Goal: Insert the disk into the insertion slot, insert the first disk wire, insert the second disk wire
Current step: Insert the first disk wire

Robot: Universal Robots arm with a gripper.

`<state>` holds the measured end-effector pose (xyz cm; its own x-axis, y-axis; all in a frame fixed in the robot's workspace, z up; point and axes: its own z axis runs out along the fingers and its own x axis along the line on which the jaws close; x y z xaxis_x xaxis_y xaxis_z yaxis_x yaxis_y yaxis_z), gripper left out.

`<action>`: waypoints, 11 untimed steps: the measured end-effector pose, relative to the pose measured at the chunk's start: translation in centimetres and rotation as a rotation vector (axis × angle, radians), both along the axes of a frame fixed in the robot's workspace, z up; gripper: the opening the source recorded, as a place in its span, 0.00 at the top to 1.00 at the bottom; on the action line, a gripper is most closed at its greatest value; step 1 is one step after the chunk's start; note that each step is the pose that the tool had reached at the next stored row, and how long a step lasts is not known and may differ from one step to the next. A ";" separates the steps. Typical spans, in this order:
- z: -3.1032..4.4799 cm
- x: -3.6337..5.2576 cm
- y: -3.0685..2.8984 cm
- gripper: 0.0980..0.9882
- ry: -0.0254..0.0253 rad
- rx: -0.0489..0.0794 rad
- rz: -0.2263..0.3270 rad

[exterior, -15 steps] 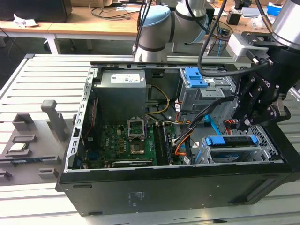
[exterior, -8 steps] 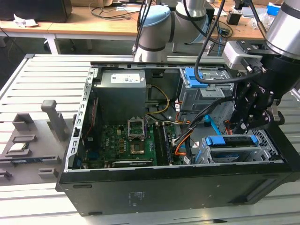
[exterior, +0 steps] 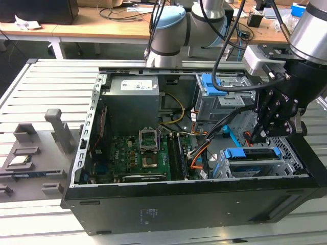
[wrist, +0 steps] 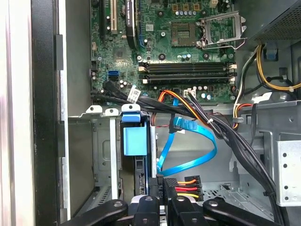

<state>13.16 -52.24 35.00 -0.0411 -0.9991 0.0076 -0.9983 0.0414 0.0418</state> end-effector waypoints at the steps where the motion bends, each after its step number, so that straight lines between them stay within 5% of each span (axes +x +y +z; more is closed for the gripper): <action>1: 0.00 0.00 0.00 0.93 0.0000 0.000 0.000; 5: -0.02 0.00 0.00 0.93 0.0000 -0.001 0.000; 11: -0.02 0.17 -1.25 0.93 0.0000 0.001 -0.001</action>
